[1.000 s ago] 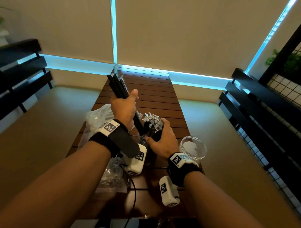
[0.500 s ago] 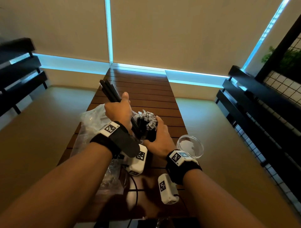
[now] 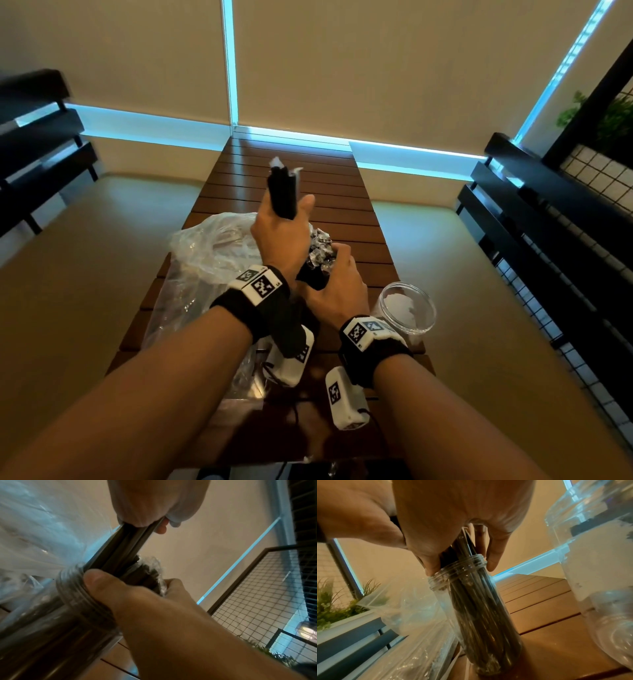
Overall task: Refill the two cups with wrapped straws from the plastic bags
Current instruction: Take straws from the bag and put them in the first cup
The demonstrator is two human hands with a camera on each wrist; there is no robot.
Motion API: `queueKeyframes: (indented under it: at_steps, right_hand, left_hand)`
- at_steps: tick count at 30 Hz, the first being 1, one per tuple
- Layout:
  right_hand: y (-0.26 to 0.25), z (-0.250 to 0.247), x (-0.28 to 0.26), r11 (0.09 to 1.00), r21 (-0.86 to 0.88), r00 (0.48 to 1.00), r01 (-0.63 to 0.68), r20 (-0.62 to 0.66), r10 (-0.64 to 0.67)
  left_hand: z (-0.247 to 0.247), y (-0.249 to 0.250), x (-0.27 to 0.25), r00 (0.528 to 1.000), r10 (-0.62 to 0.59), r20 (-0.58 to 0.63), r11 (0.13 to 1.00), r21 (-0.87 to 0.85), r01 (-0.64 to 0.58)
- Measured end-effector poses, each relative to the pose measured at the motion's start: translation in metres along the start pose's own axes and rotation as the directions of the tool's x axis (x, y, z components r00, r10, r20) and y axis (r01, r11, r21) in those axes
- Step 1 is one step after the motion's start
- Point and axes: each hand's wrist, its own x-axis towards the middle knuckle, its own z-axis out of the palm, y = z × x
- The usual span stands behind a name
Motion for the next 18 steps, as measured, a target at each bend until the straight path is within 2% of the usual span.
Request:
queueKeyframes:
  at_steps: [7,9,12,15,18]
  right_hand:
    - [0.001,-0.003,0.001,0.996,0.084,0.999,0.010,0.048,-0.014]
    - [0.002,-0.001,0.001,0.994,0.106,0.999,0.011,0.039,-0.015]
    - [0.003,0.000,0.001,0.992,0.126,0.999,-0.001,0.043,-0.004]
    - [0.004,-0.003,0.002,0.992,0.123,0.998,-0.015,0.057,0.008]
    - [0.003,-0.005,0.002,0.997,0.079,0.997,-0.018,0.074,0.012]
  left_hand:
    - [-0.008,-0.025,-0.008,0.971,0.139,0.195,0.971,0.167,-0.173]
    - [-0.010,-0.033,-0.012,0.964,0.175,0.202,0.952,0.217,-0.218]
    - [-0.009,-0.037,-0.008,0.965,0.117,0.234,0.935,0.302,-0.186]
    - [-0.015,-0.031,-0.003,0.930,0.099,0.353,0.936,0.284,-0.207]
    - [-0.026,-0.005,0.005,0.891,0.182,0.417,0.920,0.247,-0.303]
